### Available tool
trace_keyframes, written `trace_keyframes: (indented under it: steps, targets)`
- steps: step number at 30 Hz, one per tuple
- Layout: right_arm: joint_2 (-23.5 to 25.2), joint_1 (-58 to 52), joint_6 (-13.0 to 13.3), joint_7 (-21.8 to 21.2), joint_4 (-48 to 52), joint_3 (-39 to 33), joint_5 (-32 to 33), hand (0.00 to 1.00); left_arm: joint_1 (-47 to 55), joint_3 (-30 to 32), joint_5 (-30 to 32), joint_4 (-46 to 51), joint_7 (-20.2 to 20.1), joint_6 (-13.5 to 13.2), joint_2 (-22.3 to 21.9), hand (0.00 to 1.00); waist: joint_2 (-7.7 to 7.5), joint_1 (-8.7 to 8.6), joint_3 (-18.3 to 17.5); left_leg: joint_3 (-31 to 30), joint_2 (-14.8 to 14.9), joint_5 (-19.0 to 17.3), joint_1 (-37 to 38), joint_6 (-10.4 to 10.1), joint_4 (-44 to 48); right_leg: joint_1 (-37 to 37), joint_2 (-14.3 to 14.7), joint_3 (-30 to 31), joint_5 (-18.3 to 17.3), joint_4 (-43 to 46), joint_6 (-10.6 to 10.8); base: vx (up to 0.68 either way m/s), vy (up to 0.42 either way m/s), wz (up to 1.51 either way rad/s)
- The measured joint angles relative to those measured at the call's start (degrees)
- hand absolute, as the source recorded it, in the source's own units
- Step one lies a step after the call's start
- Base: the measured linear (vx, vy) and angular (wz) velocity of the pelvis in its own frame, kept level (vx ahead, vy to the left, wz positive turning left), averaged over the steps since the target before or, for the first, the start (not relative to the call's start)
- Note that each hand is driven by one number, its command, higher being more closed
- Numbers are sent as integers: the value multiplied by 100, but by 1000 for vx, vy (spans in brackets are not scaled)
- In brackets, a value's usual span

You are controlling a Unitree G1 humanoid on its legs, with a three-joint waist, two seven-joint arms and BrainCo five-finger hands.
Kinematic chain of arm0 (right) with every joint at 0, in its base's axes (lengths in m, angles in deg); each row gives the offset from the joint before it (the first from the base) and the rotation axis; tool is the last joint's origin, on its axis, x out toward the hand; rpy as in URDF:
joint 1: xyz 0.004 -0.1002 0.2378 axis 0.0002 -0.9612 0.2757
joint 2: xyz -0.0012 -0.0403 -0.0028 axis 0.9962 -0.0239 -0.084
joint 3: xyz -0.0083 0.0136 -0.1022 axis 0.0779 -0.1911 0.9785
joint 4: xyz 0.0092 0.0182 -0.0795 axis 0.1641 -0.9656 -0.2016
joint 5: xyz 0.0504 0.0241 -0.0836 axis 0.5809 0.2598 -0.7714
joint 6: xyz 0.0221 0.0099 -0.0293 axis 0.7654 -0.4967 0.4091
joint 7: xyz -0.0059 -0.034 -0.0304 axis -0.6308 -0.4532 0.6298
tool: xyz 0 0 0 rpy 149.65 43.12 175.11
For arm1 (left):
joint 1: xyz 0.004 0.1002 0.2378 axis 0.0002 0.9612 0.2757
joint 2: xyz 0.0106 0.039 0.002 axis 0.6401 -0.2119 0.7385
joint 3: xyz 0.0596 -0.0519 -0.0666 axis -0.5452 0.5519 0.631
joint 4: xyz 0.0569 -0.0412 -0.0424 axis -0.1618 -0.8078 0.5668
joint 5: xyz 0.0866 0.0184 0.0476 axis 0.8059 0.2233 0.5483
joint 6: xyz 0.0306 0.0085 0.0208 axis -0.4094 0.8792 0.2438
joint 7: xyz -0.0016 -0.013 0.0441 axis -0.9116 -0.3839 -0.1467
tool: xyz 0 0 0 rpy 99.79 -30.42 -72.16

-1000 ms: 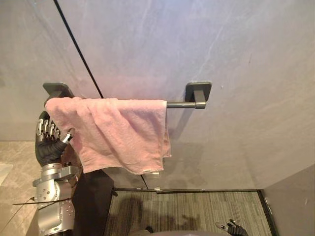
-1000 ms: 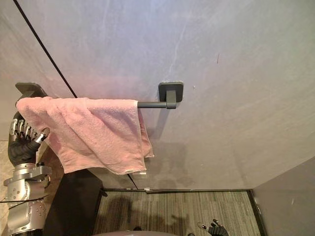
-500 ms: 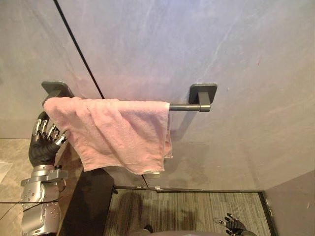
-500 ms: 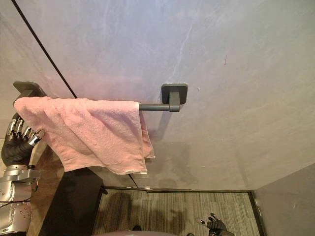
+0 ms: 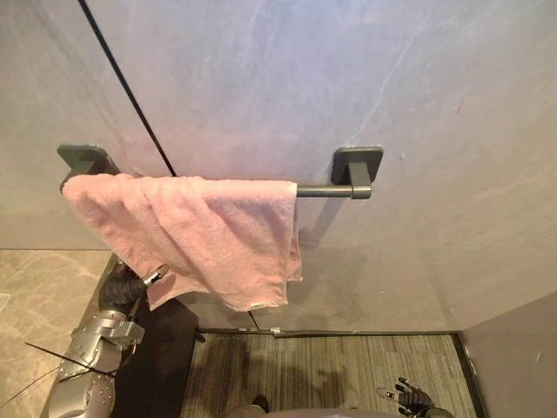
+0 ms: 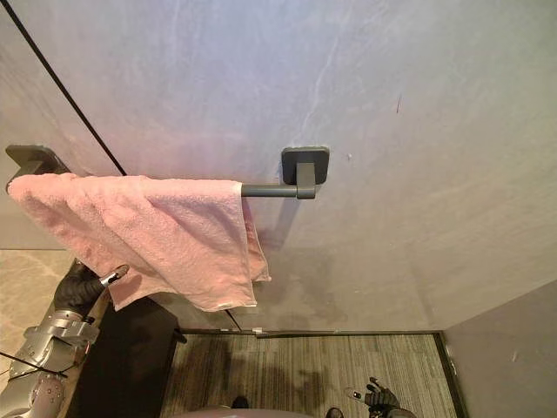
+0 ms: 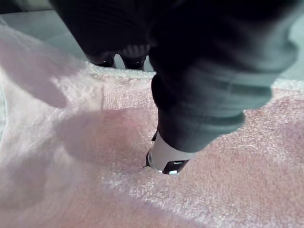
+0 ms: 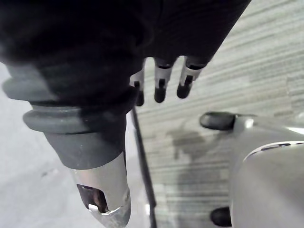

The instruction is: Organize washtable

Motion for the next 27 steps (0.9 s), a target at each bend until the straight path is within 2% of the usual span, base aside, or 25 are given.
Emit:
trace_keyframes:
  steps: [5,10,11,12,15,19,22,24,27]
  targets:
    - [-3,23,0,-10,0,32,-7,0,66,-188,83,-12,-99,96,5,0,-7,-4,-5,67,9,0,10,0,-5,0,18,43,72,-71,-97,-34,-20,-7]
    - [-3,42,0,-4,2,37,-45,0,79,-186,344,-209,62,100,-38,0,-51,-14,-45,131,8,1,91,0,-65,3,27,131,81,-75,-91,-22,-14,-9]
    - [-2,43,0,-1,2,37,-45,0,78,-182,404,-210,122,99,-66,100,-64,-18,-52,130,7,1,91,0,-70,2,27,130,81,-77,-91,-17,-31,0]
    - [-2,36,0,10,2,36,-45,0,72,-154,691,-209,285,98,-158,100,-80,-17,-64,130,5,1,94,1,-79,4,27,129,81,-86,-90,0,0,0]
    - [-1,39,0,14,6,35,-43,0,70,-117,1017,-209,443,99,-331,100,-93,-19,-72,125,0,3,98,1,-106,15,27,121,86,-123,-81,0,0,0]
    - [-4,33,-9,16,190,169,-34,0,13,-9,1195,-207,554,99,-528,100,-91,-29,-73,107,-6,6,158,0,-160,95,31,83,93,-188,-71,10,-20,3]
    - [3,-12,-12,2,1267,570,23,0,-25,253,1266,-201,675,99,-660,100,-91,-129,-72,113,-4,6,155,0,-170,90,34,85,93,-189,-71,0,-10,-1]
    - [-11,-11,3,-29,2407,795,182,0,-150,343,1344,-173,795,94,-659,100,-93,-128,-72,124,-4,6,149,0,-171,81,34,104,93,-185,-71,-11,-34,-3]
    - [-21,36,48,-102,3446,954,310,0,-245,364,1351,-22,858,89,-659,100,-113,-115,-81,146,7,5,142,0,-157,43,36,174,95,-172,-67,-24,-31,-4]
